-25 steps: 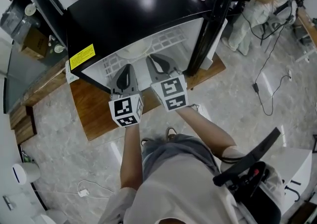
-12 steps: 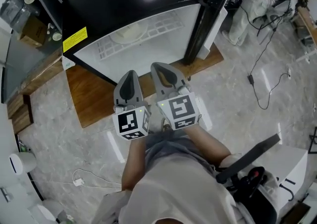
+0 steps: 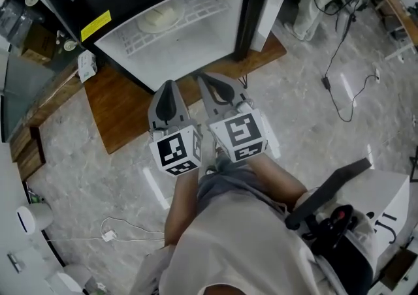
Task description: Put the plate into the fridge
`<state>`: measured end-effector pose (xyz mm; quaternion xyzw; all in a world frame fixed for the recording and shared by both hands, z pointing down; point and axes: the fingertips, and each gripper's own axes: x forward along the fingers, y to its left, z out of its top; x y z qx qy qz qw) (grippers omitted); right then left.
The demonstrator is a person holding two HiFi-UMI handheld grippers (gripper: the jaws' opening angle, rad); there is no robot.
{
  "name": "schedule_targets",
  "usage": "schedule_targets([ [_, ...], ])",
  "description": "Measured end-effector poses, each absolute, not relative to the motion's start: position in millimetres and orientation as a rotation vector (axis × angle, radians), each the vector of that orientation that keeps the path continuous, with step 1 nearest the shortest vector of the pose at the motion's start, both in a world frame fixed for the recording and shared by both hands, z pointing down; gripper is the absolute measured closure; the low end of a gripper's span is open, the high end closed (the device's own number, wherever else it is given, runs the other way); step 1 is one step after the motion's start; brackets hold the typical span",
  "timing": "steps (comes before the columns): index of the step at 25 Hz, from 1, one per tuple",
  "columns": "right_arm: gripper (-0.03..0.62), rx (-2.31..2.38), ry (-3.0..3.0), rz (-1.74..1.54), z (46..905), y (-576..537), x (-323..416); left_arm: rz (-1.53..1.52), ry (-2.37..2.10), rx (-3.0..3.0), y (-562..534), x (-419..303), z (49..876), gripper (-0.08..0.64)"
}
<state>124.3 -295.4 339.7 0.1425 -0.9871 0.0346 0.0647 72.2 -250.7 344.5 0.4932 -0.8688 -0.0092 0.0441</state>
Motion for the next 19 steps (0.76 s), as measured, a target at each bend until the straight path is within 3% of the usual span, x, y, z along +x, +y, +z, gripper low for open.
schedule_targets([
  [19,0.577,0.473,-2.994,0.083,299.0,-180.5,235.3,0.017,-2.634,1.632,-139.1,180.4,311.2,0.541],
])
